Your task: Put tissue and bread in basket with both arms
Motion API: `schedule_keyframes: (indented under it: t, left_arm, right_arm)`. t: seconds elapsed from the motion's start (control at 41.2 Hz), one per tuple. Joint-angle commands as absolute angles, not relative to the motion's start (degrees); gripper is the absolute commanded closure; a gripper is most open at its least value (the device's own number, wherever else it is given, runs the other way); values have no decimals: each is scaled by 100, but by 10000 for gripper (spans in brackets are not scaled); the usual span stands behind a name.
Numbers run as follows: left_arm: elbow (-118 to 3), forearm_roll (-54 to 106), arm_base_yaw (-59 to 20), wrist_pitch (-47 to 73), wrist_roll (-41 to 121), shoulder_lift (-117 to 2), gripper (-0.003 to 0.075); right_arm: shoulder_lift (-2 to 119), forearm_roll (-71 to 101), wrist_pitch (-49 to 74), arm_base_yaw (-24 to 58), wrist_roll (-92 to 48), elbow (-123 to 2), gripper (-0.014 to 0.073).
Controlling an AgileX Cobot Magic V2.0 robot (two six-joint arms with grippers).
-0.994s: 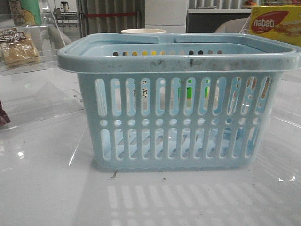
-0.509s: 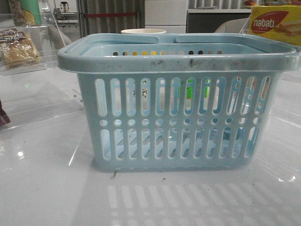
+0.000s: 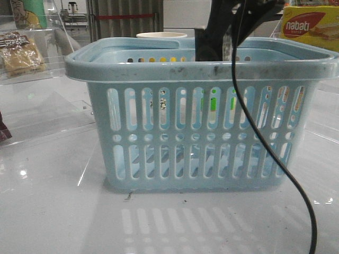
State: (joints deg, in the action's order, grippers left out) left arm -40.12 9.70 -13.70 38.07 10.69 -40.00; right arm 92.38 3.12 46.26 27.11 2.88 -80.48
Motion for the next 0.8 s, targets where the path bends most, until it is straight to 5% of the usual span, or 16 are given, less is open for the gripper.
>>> schedule_keyframes:
  t: [0.0,0.121,0.218,0.776]
  left_arm:
    - [-4182,1063,-1406,3329,1081,-4012,195]
    - [-4182,1063,-1406,3329,1081,-4012,195]
    - [-4182,1063,-1406,3329,1081,-4012,195]
    - [-4182,1063,-1406,3329,1081,-4012,195]
  right_arm:
    - [9230,237,4245,2699,286,-8250,337]
    - [9435,222,4160,2699,286,-8255,109]
    - [9448,222,4180,2699,286,-8260,11]
    - [6949,67,3795,2957,-191,-6971,3]
